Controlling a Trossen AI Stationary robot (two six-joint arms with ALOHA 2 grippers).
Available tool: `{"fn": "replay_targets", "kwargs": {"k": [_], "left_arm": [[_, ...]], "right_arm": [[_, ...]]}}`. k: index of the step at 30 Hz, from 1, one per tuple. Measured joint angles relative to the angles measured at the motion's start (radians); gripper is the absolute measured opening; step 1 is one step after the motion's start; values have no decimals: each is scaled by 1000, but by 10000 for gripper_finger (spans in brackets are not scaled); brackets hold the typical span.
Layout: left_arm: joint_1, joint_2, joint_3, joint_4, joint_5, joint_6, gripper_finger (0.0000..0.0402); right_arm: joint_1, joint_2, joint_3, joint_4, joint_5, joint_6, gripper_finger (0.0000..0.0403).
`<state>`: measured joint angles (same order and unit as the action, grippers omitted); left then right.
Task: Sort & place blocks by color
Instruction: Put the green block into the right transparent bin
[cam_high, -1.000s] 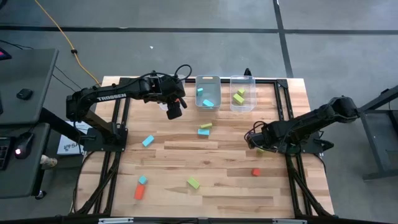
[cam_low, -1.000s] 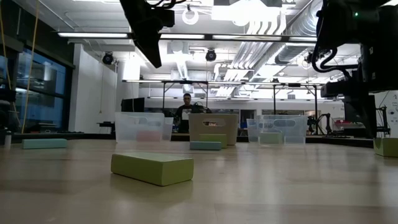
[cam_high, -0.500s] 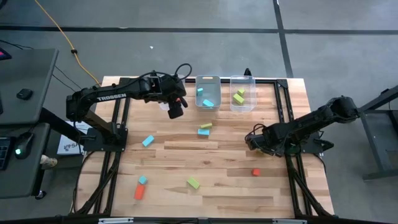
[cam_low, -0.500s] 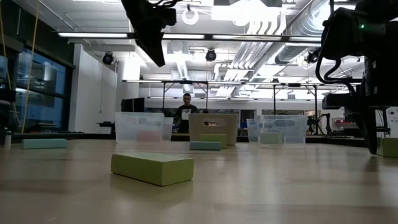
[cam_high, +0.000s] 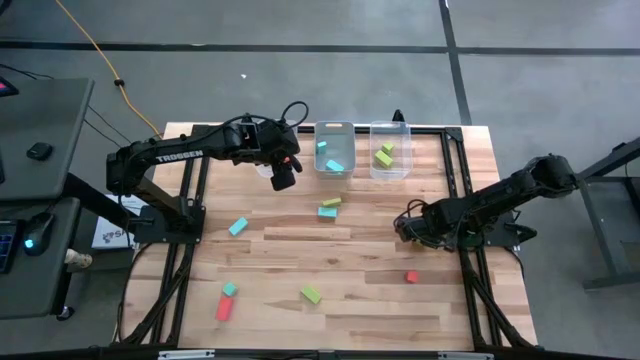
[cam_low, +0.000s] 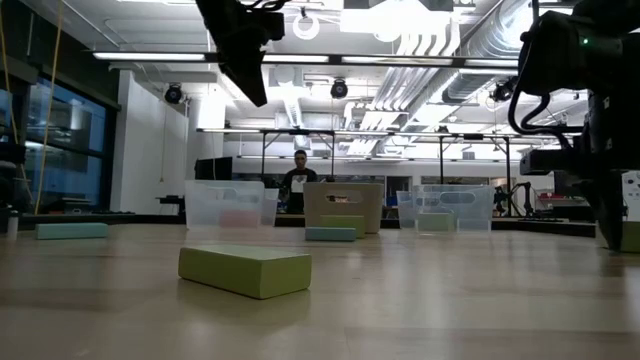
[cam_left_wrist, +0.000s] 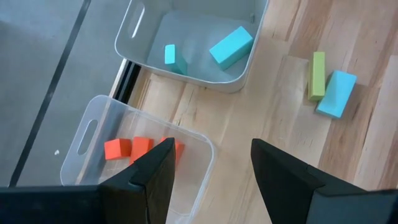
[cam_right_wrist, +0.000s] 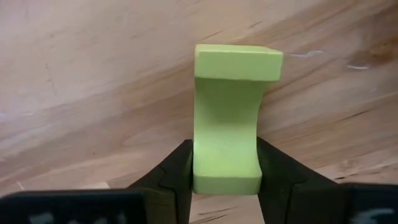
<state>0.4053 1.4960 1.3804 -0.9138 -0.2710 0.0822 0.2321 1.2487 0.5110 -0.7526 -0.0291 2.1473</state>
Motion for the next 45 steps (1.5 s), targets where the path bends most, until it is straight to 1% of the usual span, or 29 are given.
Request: {"fn": "replay_targets", "kwargs": {"k": [3, 6, 10, 14, 19, 26, 31, 35, 39, 45], "left_arm": [[0, 0, 0, 0, 0, 0, 188], [0, 0, 0, 0, 0, 0, 188], [0, 0, 0, -1, 0, 0, 188], [0, 0, 0, -1, 0, 0, 188], [0, 0, 0, -1, 0, 0, 188], [0, 0, 0, -1, 0, -1, 188], [0, 0, 0, -1, 0, -2, 188], [0, 0, 0, -1, 0, -29, 188], [0, 0, 0, -1, 0, -76, 188], [0, 0, 0, -1, 0, -134, 188]], "right_arm": [[0, 1, 6, -1, -4, -29, 113], [0, 2, 46, -4, 14, -71, 113], [-2, 2, 124, -18, 77, -154, 113], [-23, 2, 209, -22, 146, -283, 113], [-88, 2, 310, -76, 206, -449, 113], [-239, 2, 444, -144, 256, -745, 113], [-372, 1, 526, -146, 309, -1001, 113], [-486, 1, 579, -141, 314, -1197, 113], [-594, 1, 609, -125, 313, -1360, 113], [-760, 19, 610, -90, 297, -1562, 113]]}}
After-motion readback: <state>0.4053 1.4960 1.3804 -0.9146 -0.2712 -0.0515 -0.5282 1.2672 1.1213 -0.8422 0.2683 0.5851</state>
